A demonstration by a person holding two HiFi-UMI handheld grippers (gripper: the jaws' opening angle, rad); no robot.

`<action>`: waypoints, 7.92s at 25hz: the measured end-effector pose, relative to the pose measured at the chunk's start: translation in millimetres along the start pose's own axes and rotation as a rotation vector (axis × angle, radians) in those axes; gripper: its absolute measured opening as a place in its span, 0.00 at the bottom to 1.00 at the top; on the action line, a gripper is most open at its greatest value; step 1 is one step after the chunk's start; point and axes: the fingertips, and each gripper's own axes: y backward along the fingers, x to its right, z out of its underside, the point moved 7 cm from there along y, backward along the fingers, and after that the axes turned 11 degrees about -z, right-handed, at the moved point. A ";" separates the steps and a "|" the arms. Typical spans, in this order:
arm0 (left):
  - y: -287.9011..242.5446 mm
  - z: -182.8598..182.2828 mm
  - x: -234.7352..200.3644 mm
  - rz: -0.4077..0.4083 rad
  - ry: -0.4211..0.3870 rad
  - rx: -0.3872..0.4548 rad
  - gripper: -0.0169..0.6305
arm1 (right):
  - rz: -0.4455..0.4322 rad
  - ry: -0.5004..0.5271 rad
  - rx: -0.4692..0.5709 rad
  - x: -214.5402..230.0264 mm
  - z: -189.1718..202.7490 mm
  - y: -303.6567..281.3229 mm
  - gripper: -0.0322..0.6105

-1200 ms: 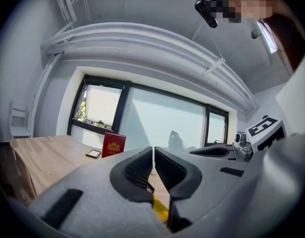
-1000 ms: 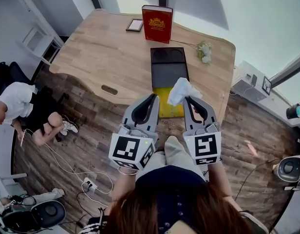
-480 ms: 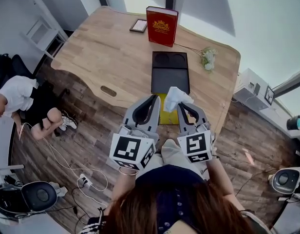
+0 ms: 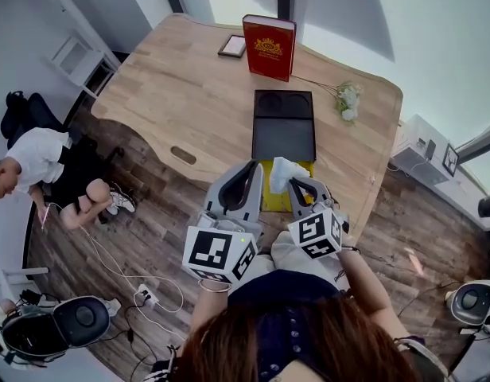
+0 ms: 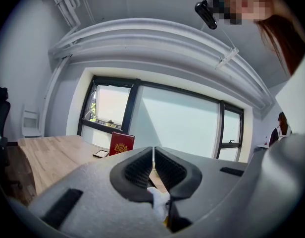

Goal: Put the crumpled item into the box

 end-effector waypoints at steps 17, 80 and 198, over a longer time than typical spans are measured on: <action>-10.9 -2.3 -16.7 -0.093 -0.002 -0.019 0.08 | -0.185 0.066 -0.187 -3.4 55.1 -71.3 0.09; 29.0 1.3 -54.2 -0.076 0.009 -0.026 0.08 | -0.158 0.046 -0.420 -8.5 74.7 -110.2 0.10; 237.5 22.7 92.6 0.116 -0.103 0.015 0.08 | 0.265 -0.056 0.449 -182.7 -52.6 252.0 0.09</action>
